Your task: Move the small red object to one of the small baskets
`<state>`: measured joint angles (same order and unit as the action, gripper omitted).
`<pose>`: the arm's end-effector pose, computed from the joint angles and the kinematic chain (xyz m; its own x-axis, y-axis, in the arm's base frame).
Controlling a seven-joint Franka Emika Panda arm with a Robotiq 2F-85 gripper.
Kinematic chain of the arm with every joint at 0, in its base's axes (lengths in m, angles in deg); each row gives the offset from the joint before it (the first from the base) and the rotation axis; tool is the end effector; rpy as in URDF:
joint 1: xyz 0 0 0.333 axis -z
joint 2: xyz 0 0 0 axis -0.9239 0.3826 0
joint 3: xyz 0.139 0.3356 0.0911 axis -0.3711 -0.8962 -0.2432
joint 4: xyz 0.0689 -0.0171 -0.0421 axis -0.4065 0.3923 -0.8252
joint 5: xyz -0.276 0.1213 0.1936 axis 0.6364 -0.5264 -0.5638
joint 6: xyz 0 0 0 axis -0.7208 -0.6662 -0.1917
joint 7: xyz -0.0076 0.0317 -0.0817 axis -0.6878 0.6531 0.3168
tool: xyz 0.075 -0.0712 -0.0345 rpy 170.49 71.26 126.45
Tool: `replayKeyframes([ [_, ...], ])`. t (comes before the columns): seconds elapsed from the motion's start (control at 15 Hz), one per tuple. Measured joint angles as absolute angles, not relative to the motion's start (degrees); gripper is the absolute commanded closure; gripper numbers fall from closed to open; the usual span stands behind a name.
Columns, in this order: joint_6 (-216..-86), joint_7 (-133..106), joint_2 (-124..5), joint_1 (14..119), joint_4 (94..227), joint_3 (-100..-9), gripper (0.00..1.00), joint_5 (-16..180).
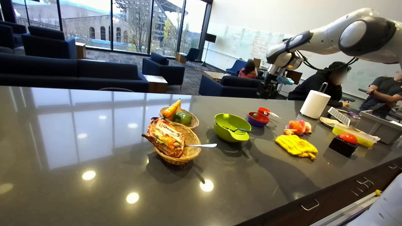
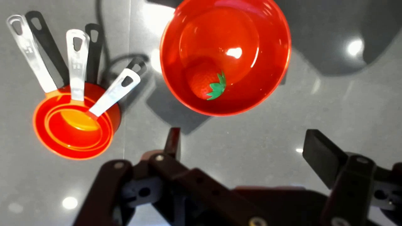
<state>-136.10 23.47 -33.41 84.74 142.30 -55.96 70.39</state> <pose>0.7183 -0.2376 0.3670 0.9833 0.1508 0.1017 0.1576 -0.9855 -0.0634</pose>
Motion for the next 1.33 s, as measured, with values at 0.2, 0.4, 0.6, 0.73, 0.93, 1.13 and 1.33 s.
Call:
replayKeyframes([
  [0.2,-134.84,23.21,-31.76,85.57,141.06,-55.96,0.00,70.39],
  [0.4,-134.12,23.16,-30.80,86.38,140.83,-56.01,0.00,70.39],
  [0.6,-134.06,23.16,-29.73,86.66,140.64,-56.01,0.00,70.43],
  [0.73,-134.15,23.16,-29.13,86.64,140.60,-56.03,0.00,70.62],
  [0.93,-134.17,23.17,-28.35,86.62,140.58,-56.24,0.00,70.66],
  [1.13,-134.18,23.18,-27.71,86.61,140.56,-56.48,0.00,70.69],
  [1.33,-134.09,23.21,-27.33,86.61,140.55,-56.70,0.00,70.69],
])
